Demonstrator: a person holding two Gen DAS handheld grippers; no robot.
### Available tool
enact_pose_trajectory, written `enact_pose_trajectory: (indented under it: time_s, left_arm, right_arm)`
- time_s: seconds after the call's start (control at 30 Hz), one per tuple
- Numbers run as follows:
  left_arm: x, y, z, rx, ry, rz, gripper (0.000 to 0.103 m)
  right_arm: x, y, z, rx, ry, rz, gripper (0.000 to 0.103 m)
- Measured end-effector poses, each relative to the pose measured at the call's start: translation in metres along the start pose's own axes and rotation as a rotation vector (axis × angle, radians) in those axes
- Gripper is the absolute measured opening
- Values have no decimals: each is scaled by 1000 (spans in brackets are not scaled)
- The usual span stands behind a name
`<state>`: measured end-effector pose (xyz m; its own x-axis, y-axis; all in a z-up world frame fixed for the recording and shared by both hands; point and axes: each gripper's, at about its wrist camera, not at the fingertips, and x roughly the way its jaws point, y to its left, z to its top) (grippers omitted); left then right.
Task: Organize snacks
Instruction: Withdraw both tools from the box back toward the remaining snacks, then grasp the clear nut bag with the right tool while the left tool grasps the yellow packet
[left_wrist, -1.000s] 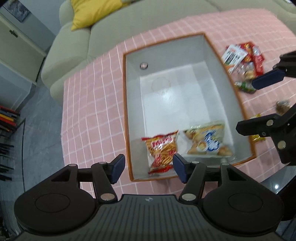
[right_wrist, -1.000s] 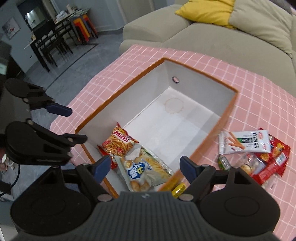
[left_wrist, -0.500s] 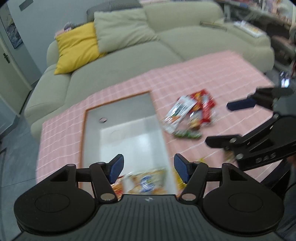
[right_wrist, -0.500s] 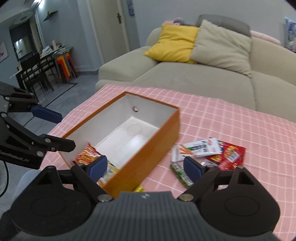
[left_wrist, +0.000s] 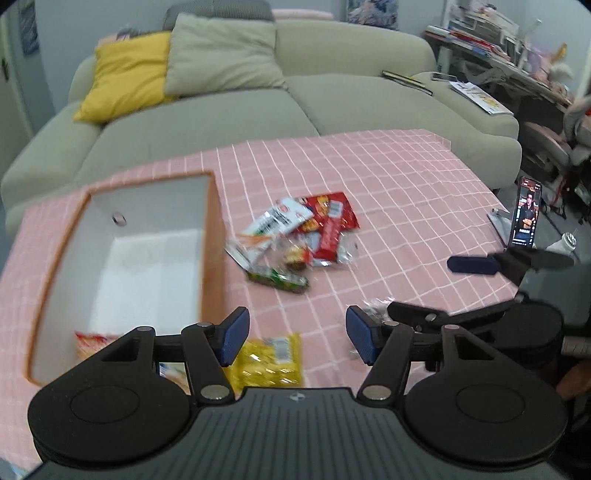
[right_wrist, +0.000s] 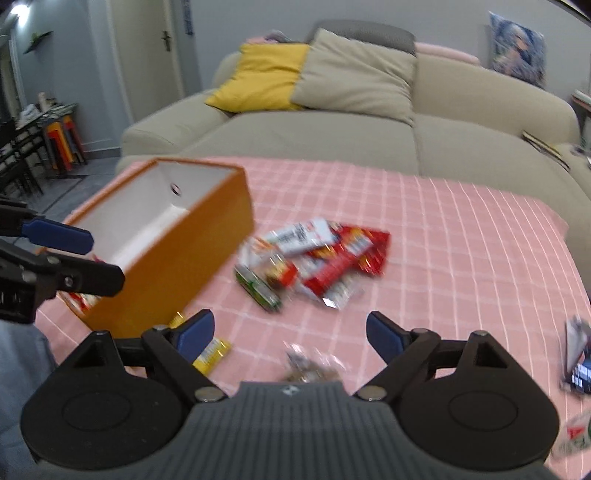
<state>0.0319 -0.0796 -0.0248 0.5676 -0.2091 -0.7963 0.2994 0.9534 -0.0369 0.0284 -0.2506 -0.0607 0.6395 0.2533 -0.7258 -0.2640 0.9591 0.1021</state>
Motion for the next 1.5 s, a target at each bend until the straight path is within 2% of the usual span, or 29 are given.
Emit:
enact_pose_trajectory:
  time_s: [0.07, 0.17, 0.33, 0.4, 0.47, 0.53, 0.83, 0.93, 1.1, 1.2, 1.3, 1.37, 1.5]
  left_arm:
    - [7, -6, -6, -5, 14, 10, 71]
    - [22, -14, -12, -1, 45, 76, 71]
    - [42, -12, -22, -47, 84, 130, 71]
    - [51, -10, -25, -73, 110, 159, 68]
    - [60, -9, -27, -84, 134, 179, 60]
    - [70, -10, -28, -100, 150, 202, 60]
    - [112, -9, -39, -110, 156, 141, 56]
    - [122, -6, -44, -110, 175, 149, 49]
    - [132, -12, -51, -61, 179, 121, 42]
    - [136, -18, -52, -17, 164, 140, 37]
    - [140, -23, -49, 25, 162, 151, 26]
    - [143, -26, -49, 55, 164, 162, 4]
    - [147, -23, -50, 35, 175, 148, 0]
  right_arm:
    - [3, -4, -9, 9, 19, -11, 86]
    - [7, -5, -22, 3, 42, -17, 86]
    - [23, -4, -31, 7, 90, -26, 84]
    - [31, -3, -33, 7, 114, -27, 79]
    - [38, -3, -35, 1, 138, -21, 68]
    - [43, -4, -37, 0, 158, -6, 61]
    - [71, -5, -39, -23, 204, 60, 44]
    - [79, -7, -40, -27, 216, 72, 42]
    - [86, -11, -39, -39, 215, 81, 35]
    - [86, -13, -38, -55, 213, 64, 27]
    - [85, -19, -38, -32, 218, 58, 25]
    - [84, -21, -38, -27, 220, 52, 24]
    - [82, -22, -39, -22, 223, 47, 24]
